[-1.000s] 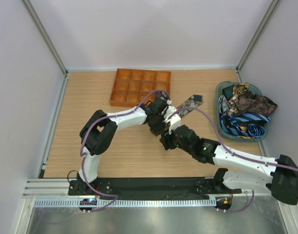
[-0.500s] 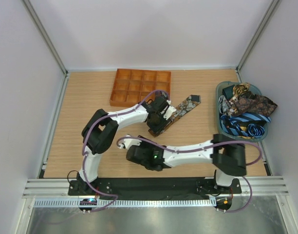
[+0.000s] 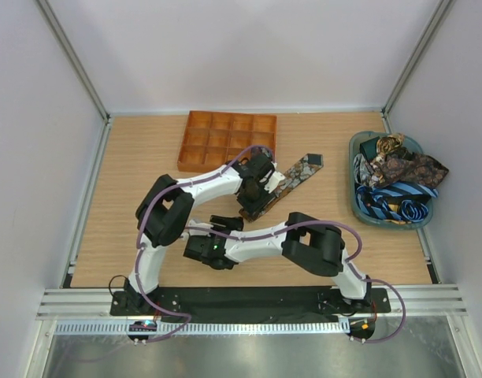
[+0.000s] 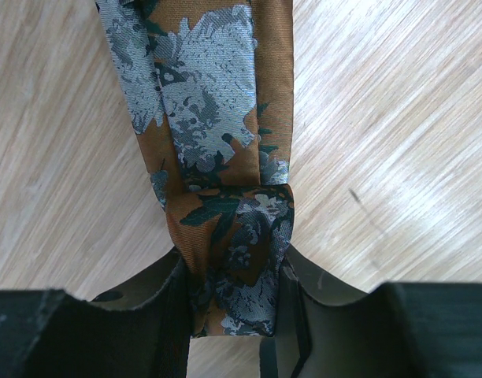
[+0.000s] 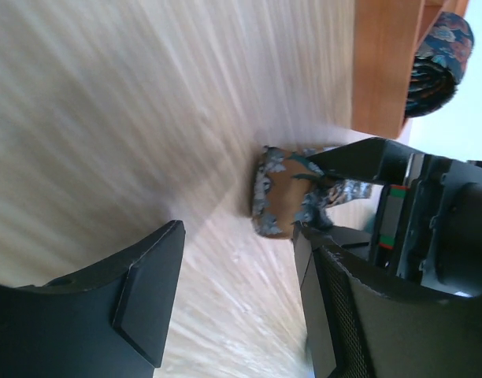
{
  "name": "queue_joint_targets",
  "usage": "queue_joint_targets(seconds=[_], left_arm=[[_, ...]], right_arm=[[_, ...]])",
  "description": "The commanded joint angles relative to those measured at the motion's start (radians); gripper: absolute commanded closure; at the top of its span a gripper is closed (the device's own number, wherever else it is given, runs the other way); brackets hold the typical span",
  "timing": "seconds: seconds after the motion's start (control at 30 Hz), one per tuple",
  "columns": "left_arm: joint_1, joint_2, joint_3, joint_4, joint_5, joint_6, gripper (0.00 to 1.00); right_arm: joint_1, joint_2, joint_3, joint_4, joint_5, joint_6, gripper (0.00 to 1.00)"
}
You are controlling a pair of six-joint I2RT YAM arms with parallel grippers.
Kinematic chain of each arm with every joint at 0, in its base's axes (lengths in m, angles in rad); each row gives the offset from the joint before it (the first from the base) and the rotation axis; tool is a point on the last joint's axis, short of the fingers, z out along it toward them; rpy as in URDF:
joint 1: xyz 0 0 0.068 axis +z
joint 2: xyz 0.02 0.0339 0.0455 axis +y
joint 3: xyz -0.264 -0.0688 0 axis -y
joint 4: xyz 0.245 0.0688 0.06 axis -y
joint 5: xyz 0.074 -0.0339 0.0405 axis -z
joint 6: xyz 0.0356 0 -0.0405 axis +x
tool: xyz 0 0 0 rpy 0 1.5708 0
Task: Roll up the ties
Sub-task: Roll the tie
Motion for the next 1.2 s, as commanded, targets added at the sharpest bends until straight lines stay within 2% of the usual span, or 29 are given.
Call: queue_joint_targets(seconds=[0.0,0.27,0.57,0.8,0.93,1.17], left_arm=[[0.003,0.076,-0.015,-0.174,0.039,-0.019,0.67],[0.003,0.085,0.002,-0.221,0.06,-0.021,0.68],[0.003,0.096,0.048,-0.307,0.088,-0.021,0.67],[0.003,0.093,0.083,-0.364,0.036,-0.059,0.67],[0.003,0.084,0.088,-0.373,0.01,-0.068,0.67],[0.003,0.087,0.095,-0.395,-0.055,-0.087,0.67]], right_arm=[[-0.019,0.022,0.041,-0.027,0.083,-0.056,0.35],[-0.043,0.066,0.018,0.03,0.093,-0.13,0.31],[-0.056,0.086,0.006,0.032,0.06,-0.133,0.32],[-0.056,0.118,0.003,-0.039,0.038,-0.061,0.36],[-0.063,0.152,0.001,-0.075,0.033,-0.021,0.41],[-0.089,0.23,0.06,-0.206,0.022,0.082,0.42]])
